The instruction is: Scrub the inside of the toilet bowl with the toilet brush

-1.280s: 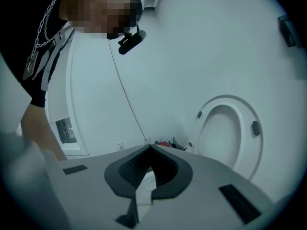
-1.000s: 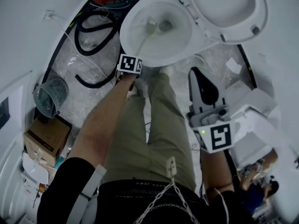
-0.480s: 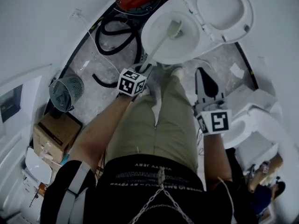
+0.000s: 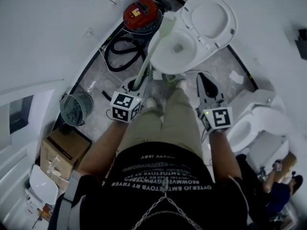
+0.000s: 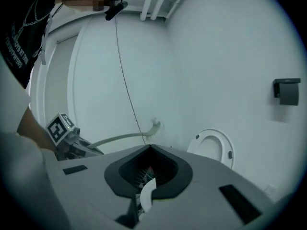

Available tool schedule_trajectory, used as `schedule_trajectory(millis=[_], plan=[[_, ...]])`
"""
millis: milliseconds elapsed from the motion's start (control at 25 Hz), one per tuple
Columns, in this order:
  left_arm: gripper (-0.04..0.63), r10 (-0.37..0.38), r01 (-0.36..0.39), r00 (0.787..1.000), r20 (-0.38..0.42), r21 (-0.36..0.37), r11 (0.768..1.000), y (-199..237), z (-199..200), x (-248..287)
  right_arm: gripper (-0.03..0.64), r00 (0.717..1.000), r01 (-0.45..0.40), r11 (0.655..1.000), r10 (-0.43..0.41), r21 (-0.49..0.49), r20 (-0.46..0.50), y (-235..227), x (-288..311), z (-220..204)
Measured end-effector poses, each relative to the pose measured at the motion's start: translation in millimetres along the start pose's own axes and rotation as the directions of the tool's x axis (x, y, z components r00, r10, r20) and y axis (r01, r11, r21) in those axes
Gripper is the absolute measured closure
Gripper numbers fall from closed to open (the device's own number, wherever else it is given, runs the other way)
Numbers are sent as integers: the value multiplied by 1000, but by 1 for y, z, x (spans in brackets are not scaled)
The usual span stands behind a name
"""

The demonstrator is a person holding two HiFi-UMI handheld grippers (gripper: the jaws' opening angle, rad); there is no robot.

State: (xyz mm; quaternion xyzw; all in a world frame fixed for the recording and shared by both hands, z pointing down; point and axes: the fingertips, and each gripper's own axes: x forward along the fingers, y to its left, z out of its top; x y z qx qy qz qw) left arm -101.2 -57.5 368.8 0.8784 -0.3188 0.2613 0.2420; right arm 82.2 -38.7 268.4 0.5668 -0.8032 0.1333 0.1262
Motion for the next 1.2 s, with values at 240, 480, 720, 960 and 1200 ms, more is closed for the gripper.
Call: schedule_trajectory(millis=[240, 480, 720, 960, 1200], plan=[[595, 15, -31, 989, 149, 103, 994, -19, 73, -67, 615, 998, 5, 996, 0, -85, 59, 10, -31, 60], [595, -19, -29, 971, 240, 196, 980, -45, 124, -113, 615, 994, 25, 994, -14, -103, 108, 25, -62, 97], [595, -70, 5, 960, 272, 232, 973, -57, 144, -138, 615, 993, 30, 995, -19, -95, 119, 48, -77, 112], [595, -147, 68, 944, 296, 262, 963, -67, 148, -154, 615, 997, 17, 987, -5, -158, 80, 85, -85, 123], [595, -206, 130, 933, 295, 259, 957, -89, 146, -157, 615, 996, 15, 979, 4, -204, 93, 96, -99, 129]])
